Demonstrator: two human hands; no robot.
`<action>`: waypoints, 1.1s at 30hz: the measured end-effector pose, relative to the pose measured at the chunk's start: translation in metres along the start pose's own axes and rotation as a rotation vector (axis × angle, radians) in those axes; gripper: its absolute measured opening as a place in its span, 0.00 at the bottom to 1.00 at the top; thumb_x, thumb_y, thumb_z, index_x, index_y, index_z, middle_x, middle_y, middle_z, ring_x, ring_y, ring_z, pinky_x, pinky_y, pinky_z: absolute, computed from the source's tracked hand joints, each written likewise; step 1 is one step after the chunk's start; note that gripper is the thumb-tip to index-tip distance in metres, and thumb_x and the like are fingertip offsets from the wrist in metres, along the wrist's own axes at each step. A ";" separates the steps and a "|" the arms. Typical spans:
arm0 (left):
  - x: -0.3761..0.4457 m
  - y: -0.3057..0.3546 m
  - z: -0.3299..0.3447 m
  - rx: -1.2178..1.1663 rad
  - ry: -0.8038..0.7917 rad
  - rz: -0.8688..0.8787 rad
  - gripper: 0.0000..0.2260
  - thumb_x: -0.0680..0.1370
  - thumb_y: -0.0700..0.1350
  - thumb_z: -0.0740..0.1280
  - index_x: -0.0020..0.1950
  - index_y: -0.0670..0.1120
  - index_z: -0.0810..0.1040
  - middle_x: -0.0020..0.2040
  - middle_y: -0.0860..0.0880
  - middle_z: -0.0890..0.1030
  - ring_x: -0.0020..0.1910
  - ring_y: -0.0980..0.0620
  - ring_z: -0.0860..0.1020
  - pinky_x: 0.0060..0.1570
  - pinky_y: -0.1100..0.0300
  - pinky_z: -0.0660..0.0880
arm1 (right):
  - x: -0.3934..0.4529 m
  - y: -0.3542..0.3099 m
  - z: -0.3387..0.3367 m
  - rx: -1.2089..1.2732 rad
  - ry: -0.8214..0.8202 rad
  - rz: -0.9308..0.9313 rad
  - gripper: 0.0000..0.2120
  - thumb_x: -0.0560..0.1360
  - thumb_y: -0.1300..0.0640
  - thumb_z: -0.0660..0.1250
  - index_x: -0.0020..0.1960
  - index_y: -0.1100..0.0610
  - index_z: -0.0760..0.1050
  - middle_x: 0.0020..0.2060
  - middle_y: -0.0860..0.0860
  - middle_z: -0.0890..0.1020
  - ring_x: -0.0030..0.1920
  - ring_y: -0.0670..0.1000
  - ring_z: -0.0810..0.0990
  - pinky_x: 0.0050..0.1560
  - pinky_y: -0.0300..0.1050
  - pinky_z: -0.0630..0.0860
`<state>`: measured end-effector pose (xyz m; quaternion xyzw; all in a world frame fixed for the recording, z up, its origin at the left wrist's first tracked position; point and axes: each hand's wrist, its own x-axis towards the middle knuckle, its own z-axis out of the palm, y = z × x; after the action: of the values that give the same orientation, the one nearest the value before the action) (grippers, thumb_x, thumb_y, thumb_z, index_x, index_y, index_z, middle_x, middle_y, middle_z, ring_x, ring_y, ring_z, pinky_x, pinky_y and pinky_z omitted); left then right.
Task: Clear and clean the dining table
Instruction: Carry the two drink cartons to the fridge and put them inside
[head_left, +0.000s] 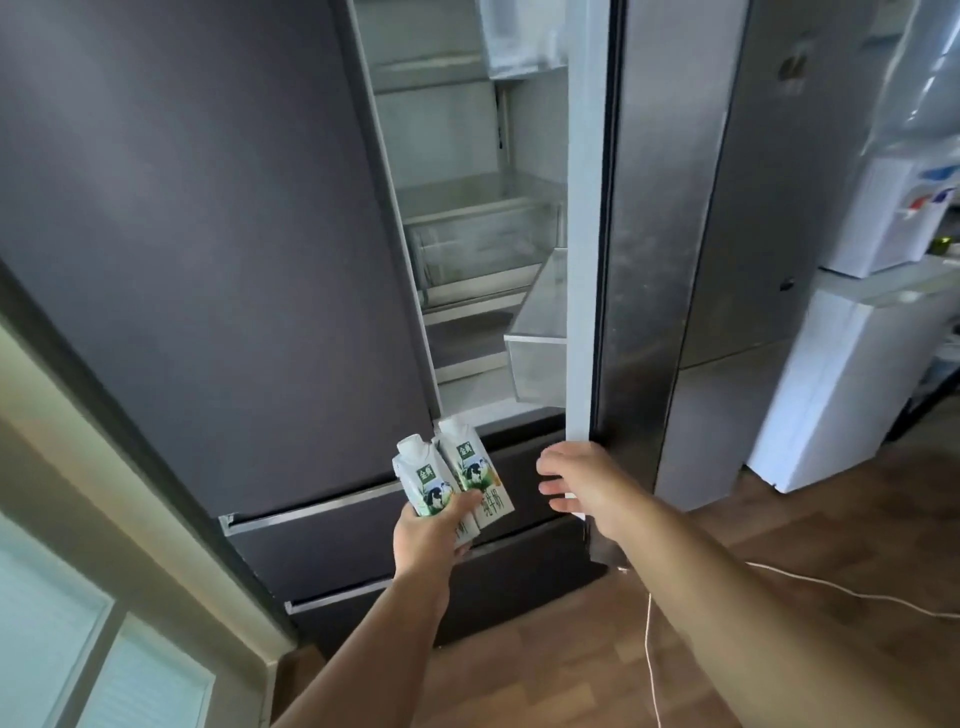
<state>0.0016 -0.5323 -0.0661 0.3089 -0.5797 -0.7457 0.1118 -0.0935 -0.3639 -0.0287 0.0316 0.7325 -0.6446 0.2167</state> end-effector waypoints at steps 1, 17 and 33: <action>0.001 0.006 0.005 -0.006 -0.008 0.010 0.16 0.68 0.44 0.79 0.53 0.47 0.80 0.45 0.48 0.86 0.46 0.49 0.85 0.43 0.55 0.80 | 0.000 -0.007 -0.001 -0.024 -0.035 -0.006 0.11 0.75 0.57 0.69 0.57 0.54 0.77 0.51 0.52 0.82 0.50 0.51 0.83 0.44 0.45 0.81; 0.046 0.117 0.073 0.009 -0.082 0.246 0.15 0.69 0.43 0.77 0.53 0.49 0.80 0.47 0.49 0.86 0.48 0.49 0.84 0.48 0.53 0.80 | 0.027 -0.136 -0.016 -0.537 -0.158 -0.553 0.18 0.77 0.49 0.66 0.65 0.51 0.71 0.59 0.44 0.78 0.58 0.43 0.77 0.61 0.50 0.77; 0.079 0.199 0.157 0.085 -0.102 0.355 0.16 0.69 0.48 0.77 0.55 0.50 0.80 0.46 0.50 0.86 0.50 0.48 0.83 0.52 0.50 0.81 | 0.098 -0.231 -0.063 -0.438 -0.282 -0.525 0.09 0.78 0.54 0.67 0.58 0.53 0.76 0.49 0.51 0.83 0.52 0.53 0.82 0.59 0.55 0.78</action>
<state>-0.1913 -0.5086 0.1151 0.1681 -0.6609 -0.7039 0.1988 -0.2745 -0.3651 0.1554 -0.2935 0.7993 -0.5041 0.1446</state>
